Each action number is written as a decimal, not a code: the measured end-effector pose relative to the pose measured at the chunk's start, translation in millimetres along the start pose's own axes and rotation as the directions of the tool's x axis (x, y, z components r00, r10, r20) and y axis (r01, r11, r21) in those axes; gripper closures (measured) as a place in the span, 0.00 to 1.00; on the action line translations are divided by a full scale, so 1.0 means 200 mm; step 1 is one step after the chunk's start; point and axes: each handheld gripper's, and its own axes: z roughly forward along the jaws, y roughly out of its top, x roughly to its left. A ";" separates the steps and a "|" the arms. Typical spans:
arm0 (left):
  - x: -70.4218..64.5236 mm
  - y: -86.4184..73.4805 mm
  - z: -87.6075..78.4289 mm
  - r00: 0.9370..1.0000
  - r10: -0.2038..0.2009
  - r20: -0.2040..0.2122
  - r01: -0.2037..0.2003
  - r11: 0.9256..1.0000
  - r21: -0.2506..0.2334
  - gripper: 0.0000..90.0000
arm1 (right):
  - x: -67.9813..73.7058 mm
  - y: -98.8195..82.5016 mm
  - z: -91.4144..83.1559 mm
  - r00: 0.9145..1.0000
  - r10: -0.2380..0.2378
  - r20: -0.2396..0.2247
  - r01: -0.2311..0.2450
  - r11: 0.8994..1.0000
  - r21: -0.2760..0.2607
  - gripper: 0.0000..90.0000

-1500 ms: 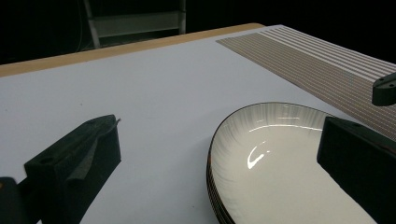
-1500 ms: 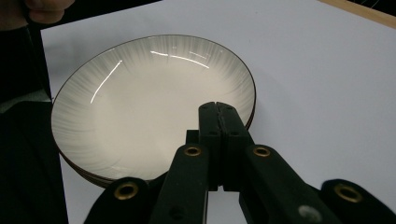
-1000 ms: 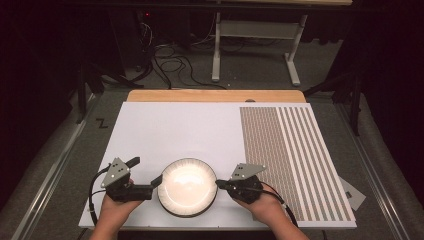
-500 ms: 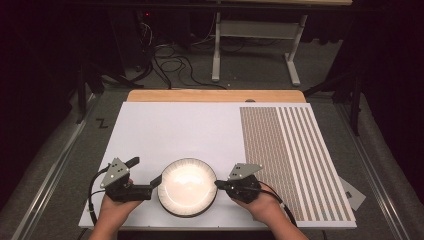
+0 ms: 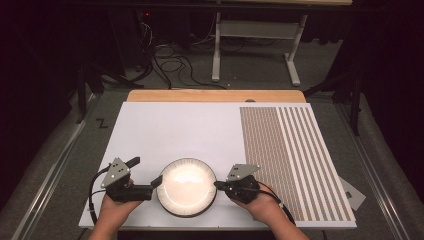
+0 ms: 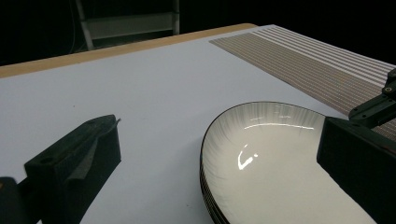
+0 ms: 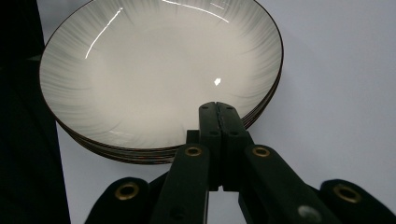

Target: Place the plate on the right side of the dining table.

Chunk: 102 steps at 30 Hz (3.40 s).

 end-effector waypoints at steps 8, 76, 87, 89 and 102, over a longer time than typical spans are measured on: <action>0.00 0.00 0.00 1.000 0.005 0.002 -0.005 1.000 0.007 0.00 | 0.00 0.00 0.00 1.000 0.003 -0.002 -0.003 1.000 0.003 1.00; 0.03 -0.01 -0.02 1.000 -0.031 -0.007 0.031 1.000 0.007 0.01 | 0.11 0.05 0.12 0.997 -0.061 -0.055 0.064 0.997 0.045 1.00; 0.06 -0.03 -0.02 0.996 -0.088 -0.003 0.088 0.994 0.057 0.02 | 0.13 0.08 0.18 0.997 -0.067 -0.049 0.069 0.996 0.057 1.00; 0.06 -0.04 -0.02 0.994 -0.108 -0.006 0.108 0.991 0.073 0.03 | 0.13 0.08 0.18 0.996 -0.071 -0.051 0.074 0.995 0.061 1.00; 0.12 -0.07 0.04 0.957 -0.286 0.054 0.267 0.936 0.228 0.20 | 0.14 0.10 0.22 0.995 -0.077 -0.060 0.081 0.995 0.063 1.00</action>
